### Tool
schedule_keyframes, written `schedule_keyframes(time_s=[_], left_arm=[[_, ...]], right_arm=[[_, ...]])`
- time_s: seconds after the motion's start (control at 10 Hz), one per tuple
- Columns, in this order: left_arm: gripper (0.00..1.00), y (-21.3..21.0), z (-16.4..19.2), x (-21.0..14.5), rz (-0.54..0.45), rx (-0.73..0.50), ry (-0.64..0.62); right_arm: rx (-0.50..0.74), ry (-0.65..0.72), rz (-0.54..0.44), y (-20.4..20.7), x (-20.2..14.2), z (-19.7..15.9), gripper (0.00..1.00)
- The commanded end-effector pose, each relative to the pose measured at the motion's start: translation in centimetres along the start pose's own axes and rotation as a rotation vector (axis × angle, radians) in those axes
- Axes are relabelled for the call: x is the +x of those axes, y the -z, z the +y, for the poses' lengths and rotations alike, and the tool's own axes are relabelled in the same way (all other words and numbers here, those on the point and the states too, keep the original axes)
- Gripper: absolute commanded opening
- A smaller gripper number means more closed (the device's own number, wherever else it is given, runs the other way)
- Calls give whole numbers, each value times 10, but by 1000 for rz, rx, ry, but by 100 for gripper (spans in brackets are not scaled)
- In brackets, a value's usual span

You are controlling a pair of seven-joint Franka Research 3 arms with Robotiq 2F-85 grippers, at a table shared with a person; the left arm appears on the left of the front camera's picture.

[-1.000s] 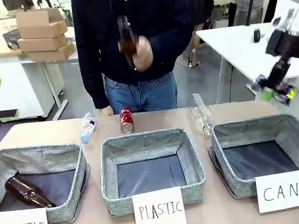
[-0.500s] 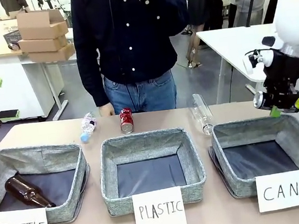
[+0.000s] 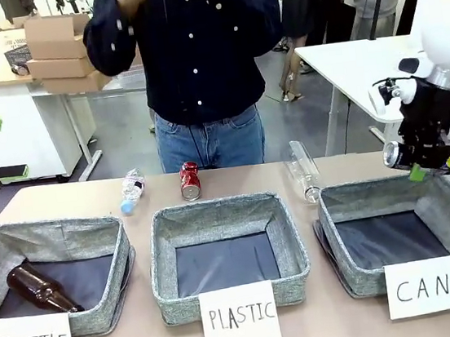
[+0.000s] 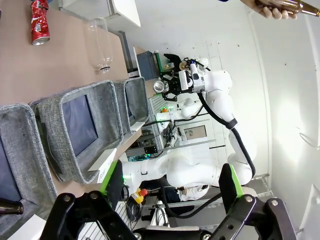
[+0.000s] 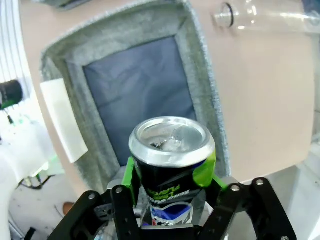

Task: Sort the can waste into the basket.
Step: Pick up the can waste from the table and place it in the right Fabric basket.

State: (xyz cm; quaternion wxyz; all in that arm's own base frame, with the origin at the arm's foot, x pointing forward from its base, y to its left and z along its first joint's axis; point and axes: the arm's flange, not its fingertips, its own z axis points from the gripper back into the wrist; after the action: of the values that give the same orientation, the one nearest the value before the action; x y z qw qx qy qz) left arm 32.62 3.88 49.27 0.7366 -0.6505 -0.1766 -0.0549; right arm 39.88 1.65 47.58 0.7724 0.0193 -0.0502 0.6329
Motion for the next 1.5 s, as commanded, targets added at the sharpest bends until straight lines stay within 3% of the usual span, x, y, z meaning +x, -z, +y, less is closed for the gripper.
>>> schedule_keyframes(time_s=[0.0, 0.7, 0.8, 0.9, 1.0, 1.3, 1.4], left_arm=[[100, 2, 0, 0, -6, -21, 19], [100, 2, 0, 0, -6, -21, 19], [100, 2, 0, 0, -6, -21, 19], [100, 2, 0, 0, -6, -21, 19], [100, 2, 0, 0, -6, -21, 19], [100, 2, 0, 0, -6, -21, 19], [100, 2, 0, 0, -6, -21, 19]], right_arm=[[37, -36, -27, -2, -2, -3, 100], [100, -19, -43, -6, 2, -9, 100], [137, 33, -107, -10, 1, -11, 100], [436, 539, -498, -34, 3, -24, 100], [694, 662, -766, -51, -10, -31, 100], [1194, 908, -1016, -54, -23, -58, 100], [1255, 1192, -1121, -49, -24, -65, 100]])
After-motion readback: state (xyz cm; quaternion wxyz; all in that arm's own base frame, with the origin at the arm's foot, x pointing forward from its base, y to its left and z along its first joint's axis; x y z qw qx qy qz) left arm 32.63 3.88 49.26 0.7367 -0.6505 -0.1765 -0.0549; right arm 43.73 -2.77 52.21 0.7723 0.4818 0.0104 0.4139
